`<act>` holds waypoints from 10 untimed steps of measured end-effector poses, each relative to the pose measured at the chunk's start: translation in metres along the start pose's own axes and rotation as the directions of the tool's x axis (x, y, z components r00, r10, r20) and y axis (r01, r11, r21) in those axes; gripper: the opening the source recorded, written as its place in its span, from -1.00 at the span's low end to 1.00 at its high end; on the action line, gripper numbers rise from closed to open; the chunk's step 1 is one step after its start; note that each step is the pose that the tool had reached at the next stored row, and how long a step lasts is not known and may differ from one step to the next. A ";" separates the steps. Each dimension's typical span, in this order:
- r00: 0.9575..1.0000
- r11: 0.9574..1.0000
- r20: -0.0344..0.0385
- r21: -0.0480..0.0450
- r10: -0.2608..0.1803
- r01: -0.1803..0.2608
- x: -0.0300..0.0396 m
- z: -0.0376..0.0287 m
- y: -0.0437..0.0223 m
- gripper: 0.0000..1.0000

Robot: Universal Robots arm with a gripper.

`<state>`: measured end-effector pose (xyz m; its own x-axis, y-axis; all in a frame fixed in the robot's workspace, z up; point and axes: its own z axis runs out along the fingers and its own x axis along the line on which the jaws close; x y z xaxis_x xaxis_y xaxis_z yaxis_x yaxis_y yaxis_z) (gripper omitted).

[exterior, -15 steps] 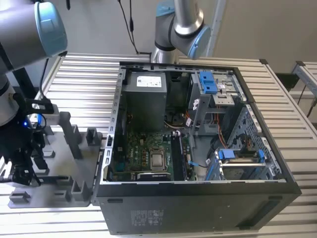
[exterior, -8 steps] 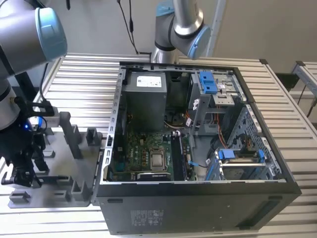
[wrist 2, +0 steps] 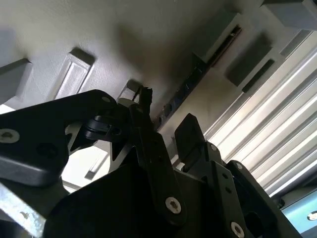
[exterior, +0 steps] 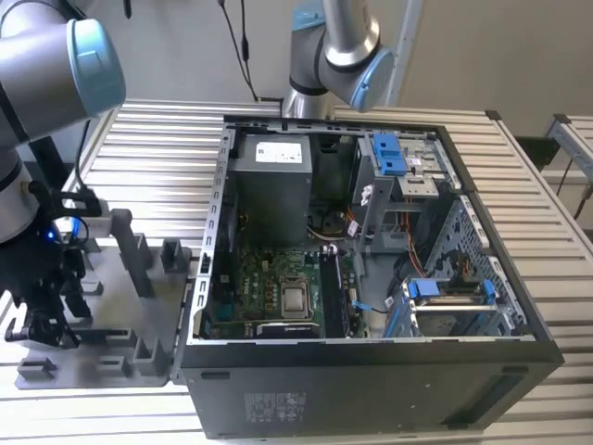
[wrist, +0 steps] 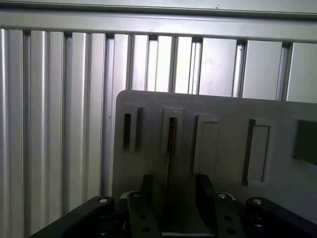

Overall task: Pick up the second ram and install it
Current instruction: 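Pick up the second ram and move it above second insertion slot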

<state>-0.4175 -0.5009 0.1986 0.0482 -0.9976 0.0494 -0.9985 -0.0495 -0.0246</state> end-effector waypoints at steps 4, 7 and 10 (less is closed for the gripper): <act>1.000 1.000 0.000 0.000 -0.003 0.003 -0.0002 0.0043 0.0003 -0.04; 1.000 1.000 0.000 0.000 -0.003 0.003 0.0007 0.0061 0.0004 -0.04; 1.000 1.000 0.000 0.000 -0.003 0.003 0.0028 0.0074 0.0005 -0.04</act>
<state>-0.4176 -0.5041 0.1914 0.0516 -0.9974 0.0494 -0.9983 -0.0529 -0.0247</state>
